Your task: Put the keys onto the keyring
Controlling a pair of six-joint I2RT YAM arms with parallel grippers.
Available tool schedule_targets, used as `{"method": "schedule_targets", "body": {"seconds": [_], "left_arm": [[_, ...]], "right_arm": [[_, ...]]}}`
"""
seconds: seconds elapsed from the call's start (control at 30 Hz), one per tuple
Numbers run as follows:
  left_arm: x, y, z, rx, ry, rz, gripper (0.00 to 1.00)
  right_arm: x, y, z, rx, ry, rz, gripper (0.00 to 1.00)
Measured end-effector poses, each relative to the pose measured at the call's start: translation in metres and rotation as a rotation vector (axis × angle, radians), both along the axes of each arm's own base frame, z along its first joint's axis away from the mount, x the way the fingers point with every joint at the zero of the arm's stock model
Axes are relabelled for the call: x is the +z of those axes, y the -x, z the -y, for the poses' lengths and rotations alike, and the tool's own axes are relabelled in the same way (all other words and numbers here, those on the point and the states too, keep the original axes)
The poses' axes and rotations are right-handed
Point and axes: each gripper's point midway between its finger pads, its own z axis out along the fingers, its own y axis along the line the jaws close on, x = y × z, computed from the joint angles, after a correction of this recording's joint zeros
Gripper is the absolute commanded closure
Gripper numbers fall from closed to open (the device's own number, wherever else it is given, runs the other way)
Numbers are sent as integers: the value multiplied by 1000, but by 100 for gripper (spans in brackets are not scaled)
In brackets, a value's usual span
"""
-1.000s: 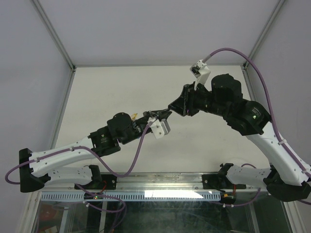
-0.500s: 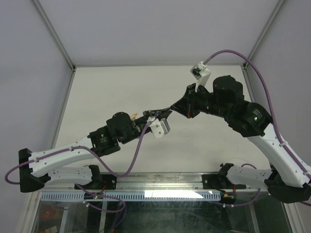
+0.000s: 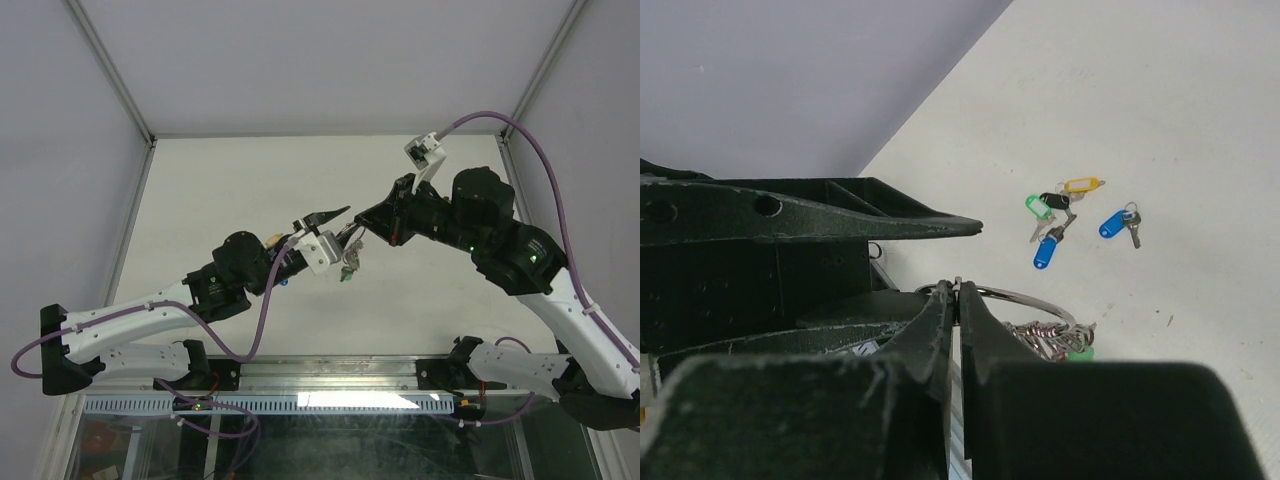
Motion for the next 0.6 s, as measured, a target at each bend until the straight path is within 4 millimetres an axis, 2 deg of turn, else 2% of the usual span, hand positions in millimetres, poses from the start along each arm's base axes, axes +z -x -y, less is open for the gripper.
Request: {"method": "schedule_targets", "body": {"seconds": [0.17, 0.6], "left_arm": [[5, 1, 1, -5, 27, -6, 75], [3, 0, 1, -3, 24, -8, 78]], "right_arm": [[10, 1, 6, -21, -44, 37, 100], [11, -1, 3, -28, -76, 37, 100]]}}
